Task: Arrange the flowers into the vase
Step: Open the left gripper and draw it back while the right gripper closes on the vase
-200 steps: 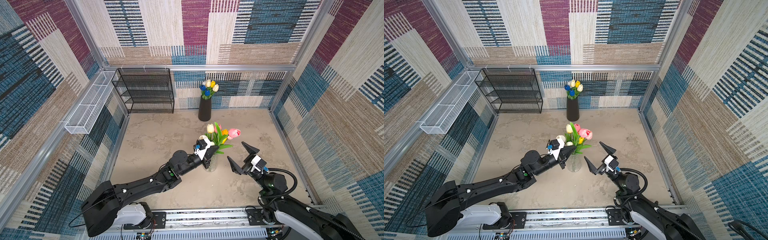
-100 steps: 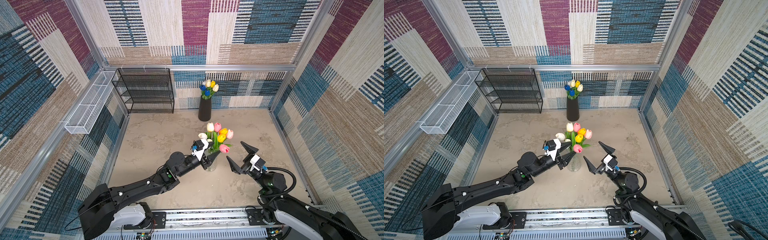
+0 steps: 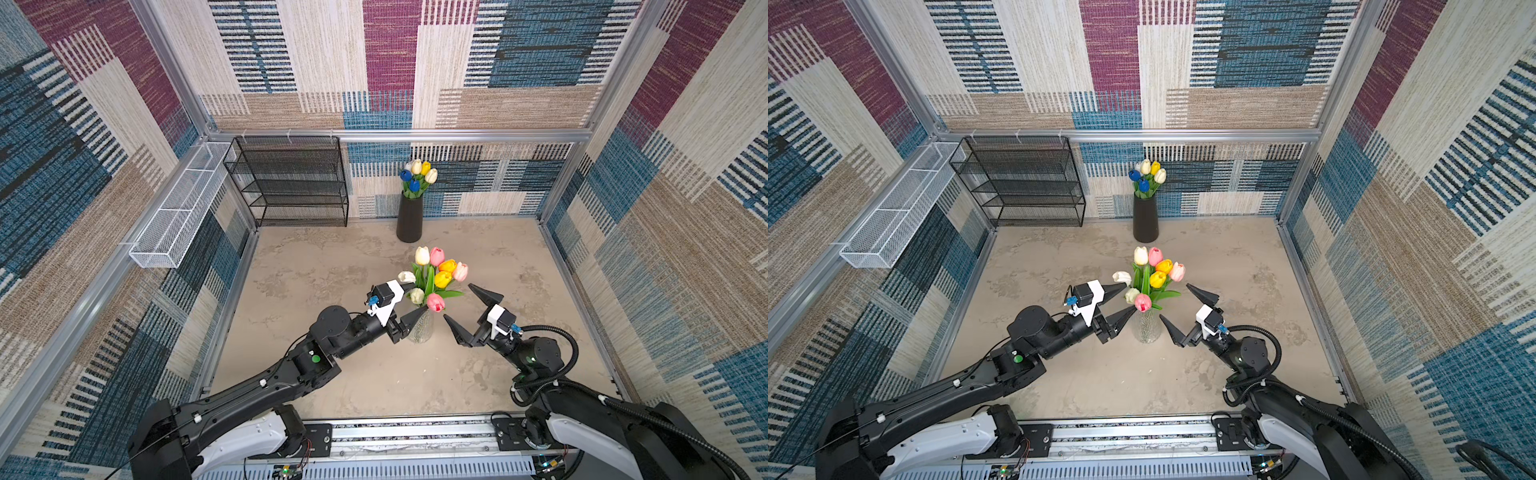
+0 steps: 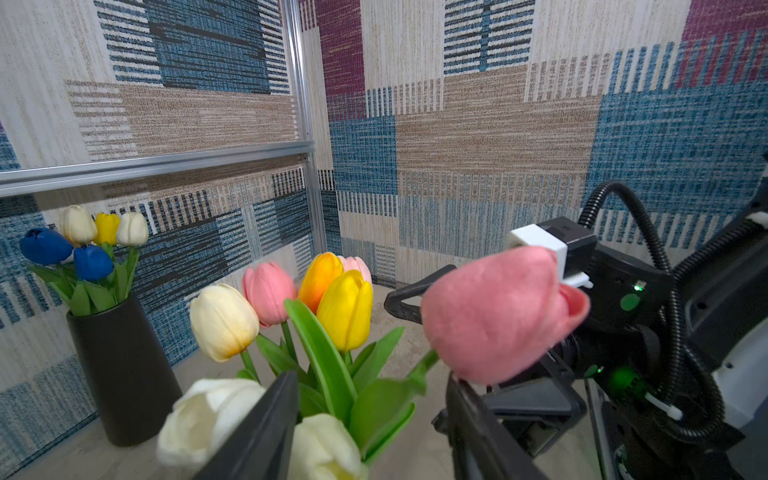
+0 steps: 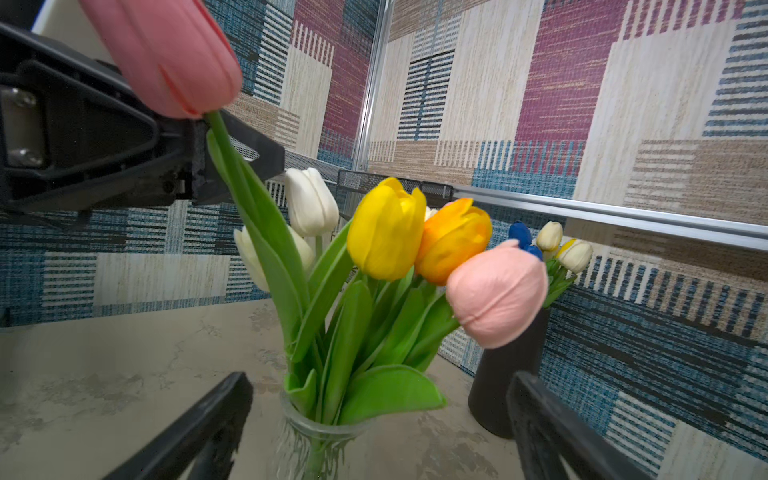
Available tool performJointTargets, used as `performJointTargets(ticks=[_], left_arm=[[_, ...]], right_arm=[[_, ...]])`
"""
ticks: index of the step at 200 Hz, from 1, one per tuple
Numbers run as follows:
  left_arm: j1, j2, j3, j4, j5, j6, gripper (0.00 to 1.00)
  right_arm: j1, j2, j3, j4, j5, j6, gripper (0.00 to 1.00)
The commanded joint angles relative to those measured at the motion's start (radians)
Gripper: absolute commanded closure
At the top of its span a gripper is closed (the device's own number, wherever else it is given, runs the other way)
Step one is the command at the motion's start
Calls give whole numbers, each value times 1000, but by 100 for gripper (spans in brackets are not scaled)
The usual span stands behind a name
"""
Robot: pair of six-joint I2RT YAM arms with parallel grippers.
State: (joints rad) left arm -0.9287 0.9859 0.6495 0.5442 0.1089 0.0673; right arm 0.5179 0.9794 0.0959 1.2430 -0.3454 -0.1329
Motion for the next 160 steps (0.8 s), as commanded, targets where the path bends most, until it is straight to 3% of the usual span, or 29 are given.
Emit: performJointTargets(ticks=[1,12,30,46,141,160], left_arm=[[16,-17,-19,-93,-47,65,60],[35,-8,-19,-108,-35,57,62],[39,-2,-2,-130,0,55,53],[39,-24,-2,-119,7,48,53],[42,-342,-87,-158,-82,109,44],[42,-381,-155,-164,-142,101,29]], right_arm=[[2,43,17,52,-60,4,0],[2,70,23,65,-66,9,0],[2,97,27,67,-72,9,0],[2,113,20,63,-61,0,0],[2,372,79,97,-165,48,0],[2,427,104,108,-161,57,0]])
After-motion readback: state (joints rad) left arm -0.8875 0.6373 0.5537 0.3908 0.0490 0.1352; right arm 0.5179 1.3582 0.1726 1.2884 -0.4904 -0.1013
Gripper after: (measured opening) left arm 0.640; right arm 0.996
